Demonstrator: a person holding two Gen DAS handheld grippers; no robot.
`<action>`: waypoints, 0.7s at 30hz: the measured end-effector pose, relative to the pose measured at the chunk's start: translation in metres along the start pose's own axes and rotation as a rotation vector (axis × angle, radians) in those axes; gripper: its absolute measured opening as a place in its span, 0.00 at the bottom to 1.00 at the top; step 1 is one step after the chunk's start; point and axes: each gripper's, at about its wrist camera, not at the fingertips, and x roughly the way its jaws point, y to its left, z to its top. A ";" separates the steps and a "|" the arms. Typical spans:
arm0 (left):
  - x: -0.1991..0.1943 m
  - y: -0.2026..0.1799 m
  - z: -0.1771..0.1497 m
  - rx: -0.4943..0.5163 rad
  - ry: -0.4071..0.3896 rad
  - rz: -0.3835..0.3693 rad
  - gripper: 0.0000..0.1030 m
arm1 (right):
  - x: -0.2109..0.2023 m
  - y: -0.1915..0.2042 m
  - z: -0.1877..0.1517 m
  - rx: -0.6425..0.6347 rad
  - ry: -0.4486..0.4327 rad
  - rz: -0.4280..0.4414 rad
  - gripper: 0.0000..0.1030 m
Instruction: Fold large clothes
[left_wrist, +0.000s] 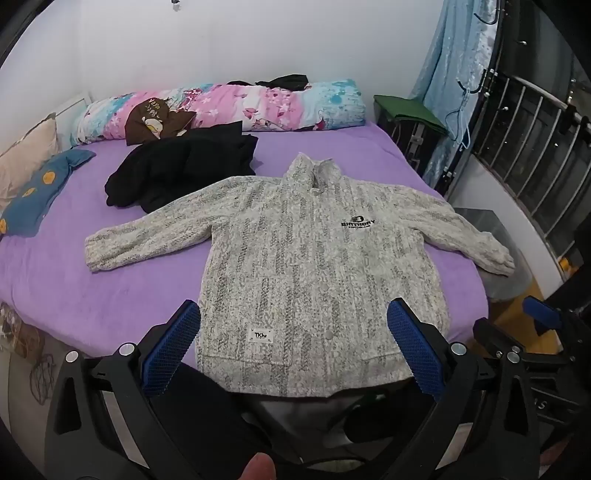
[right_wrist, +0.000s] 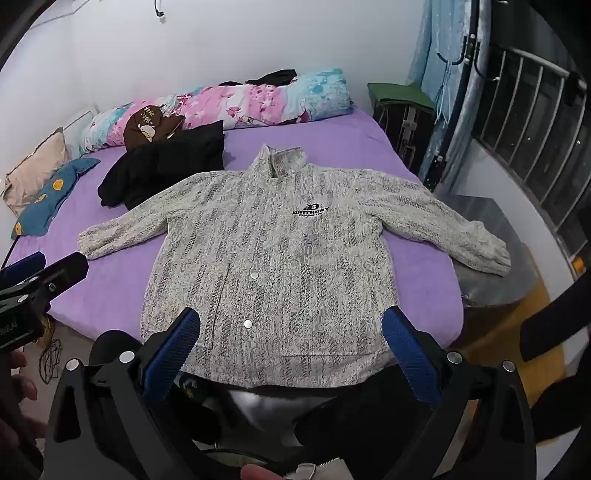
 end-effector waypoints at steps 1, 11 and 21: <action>0.000 0.000 0.000 -0.001 0.000 0.001 0.94 | 0.000 0.000 0.000 -0.001 0.002 -0.001 0.94; 0.002 -0.002 -0.004 0.006 0.017 -0.016 0.94 | -0.001 -0.001 0.000 0.000 0.001 -0.004 0.94; 0.003 -0.003 -0.002 0.003 0.020 -0.021 0.94 | 0.001 -0.002 0.001 0.003 0.010 0.002 0.94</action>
